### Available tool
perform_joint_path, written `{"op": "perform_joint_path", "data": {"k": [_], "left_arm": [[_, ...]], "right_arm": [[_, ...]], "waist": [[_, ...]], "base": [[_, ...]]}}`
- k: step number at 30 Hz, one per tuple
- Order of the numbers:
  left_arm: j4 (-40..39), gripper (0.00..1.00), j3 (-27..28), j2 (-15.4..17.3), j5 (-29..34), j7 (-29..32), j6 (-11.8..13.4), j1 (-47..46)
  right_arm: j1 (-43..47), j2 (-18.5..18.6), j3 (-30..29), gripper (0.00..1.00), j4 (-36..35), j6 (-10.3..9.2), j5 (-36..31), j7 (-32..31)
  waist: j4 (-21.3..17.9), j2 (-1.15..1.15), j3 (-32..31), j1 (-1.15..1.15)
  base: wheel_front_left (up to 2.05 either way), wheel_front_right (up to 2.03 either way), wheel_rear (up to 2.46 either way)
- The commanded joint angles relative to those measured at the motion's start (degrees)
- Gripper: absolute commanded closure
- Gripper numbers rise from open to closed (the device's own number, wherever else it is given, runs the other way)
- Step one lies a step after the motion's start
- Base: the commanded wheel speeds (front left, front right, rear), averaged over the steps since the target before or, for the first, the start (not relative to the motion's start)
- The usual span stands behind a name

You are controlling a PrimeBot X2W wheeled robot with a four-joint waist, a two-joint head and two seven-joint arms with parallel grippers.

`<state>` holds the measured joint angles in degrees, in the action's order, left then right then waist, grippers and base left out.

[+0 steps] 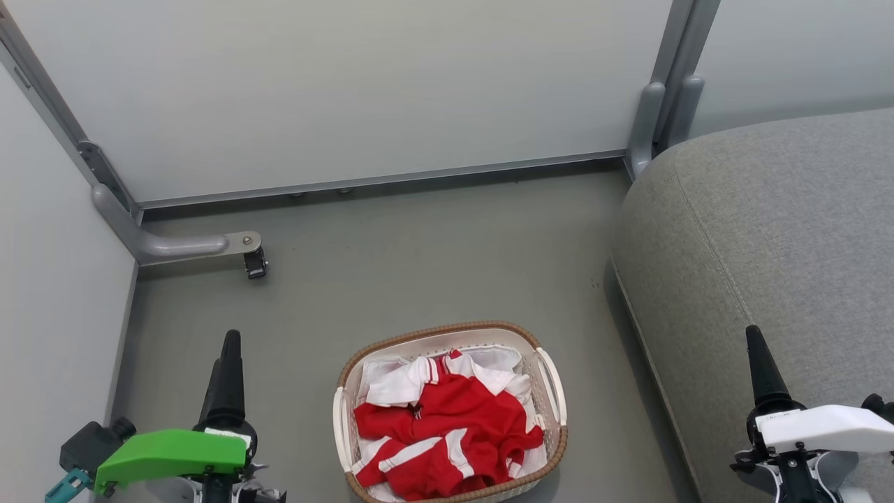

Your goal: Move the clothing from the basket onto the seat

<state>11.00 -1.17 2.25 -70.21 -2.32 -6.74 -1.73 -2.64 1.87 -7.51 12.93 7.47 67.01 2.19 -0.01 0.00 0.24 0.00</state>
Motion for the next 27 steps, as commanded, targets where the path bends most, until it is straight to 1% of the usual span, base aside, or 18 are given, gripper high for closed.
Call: {"op": "perform_joint_path", "data": {"k": [1,8,17,27], "left_arm": [[-1.2,0.0,-0.3,0.4,2.6,-0.6,0.5,0.0],[-1.7,0.0,-1.9,0.4,9.9,-2.0,2.0,0.5],[-1.7,0.0,-4.1,0.5,20.6,-3.6,2.8,1.1],[-0.6,0.0,-5.8,0.5,30.0,-5.2,3.7,1.8]], "right_arm": [[0.1,0.5,0.2,0.0,-1.3,0.01,-2.5,0.7],[0.7,0.6,1.5,0.0,-2.5,0.01,-11.3,2.1],[1.3,0.7,3.7,0.0,-3.2,0.02,-22.6,3.7],[1.6,0.8,4.8,0.0,-2.7,0.02,-30.9,5.4]], "waist": [[0.0,0.0,0.0,0.0],[0.0,0.0,0.1,0.0],[0.1,0.0,0.1,0.0],[0.1,0.0,0.2,0.0]], "base": [[0.0,0.0,0.0],[0.0,0.0,0.0],[0.0,0.0,0.0],[0.0,0.0,0.0]]}}
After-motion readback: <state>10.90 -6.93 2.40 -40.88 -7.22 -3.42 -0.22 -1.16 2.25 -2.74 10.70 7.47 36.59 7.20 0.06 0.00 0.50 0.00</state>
